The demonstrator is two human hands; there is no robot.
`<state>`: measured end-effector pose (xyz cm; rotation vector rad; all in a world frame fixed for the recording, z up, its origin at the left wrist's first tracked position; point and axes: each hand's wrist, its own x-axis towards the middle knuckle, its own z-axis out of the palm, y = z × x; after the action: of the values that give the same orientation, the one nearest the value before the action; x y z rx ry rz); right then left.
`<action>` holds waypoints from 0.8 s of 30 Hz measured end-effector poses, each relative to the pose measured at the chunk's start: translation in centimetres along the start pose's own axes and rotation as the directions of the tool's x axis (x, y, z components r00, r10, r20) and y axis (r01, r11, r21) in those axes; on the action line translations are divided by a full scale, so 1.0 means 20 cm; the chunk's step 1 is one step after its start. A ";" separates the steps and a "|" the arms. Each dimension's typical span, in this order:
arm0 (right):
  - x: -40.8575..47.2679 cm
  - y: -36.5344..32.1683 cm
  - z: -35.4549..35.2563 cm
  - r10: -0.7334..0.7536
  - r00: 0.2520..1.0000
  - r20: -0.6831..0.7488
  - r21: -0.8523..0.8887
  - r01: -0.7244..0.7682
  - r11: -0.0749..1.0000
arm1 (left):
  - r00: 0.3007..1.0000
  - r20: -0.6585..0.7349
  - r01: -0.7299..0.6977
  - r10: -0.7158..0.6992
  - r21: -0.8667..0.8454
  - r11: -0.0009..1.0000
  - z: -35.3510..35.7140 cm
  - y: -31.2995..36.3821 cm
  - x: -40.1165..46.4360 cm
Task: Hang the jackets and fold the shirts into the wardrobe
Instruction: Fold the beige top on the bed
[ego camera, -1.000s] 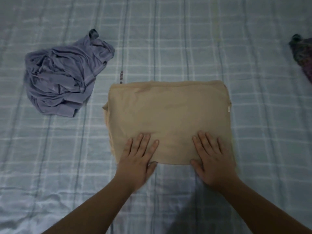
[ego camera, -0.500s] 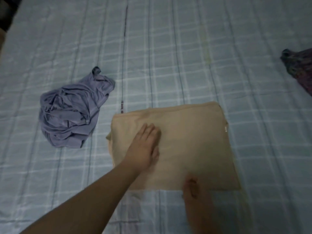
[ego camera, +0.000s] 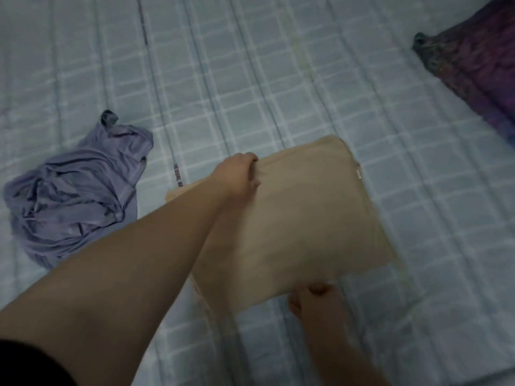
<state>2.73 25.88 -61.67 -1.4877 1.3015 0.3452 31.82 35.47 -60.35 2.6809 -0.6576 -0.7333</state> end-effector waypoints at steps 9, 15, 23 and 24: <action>-0.11 -0.06 0.19 0.290 0.953 -0.092 0.429 -0.225 0.875 | 0.965 0.260 -0.002 -0.015 0.066 0.998 -0.12 0.03 0.16; -0.10 -0.08 0.21 0.382 0.923 0.040 0.593 -0.329 0.734 | 0.896 0.439 0.082 -0.070 -0.009 0.997 -0.14 0.07 0.21; -0.25 -0.14 0.14 0.161 0.987 0.008 0.678 -0.124 0.725 | 0.845 0.534 0.238 0.020 -0.409 0.881 -0.27 -0.05 0.11; -0.27 -0.14 0.12 0.096 0.995 -0.011 0.669 -0.064 0.741 | 0.843 0.535 0.247 0.047 -0.464 0.851 -0.31 -0.06 0.08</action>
<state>4.18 30.23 -56.92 -0.8239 1.3352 -0.1136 36.77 36.62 -56.34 2.0164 -0.3461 -1.4790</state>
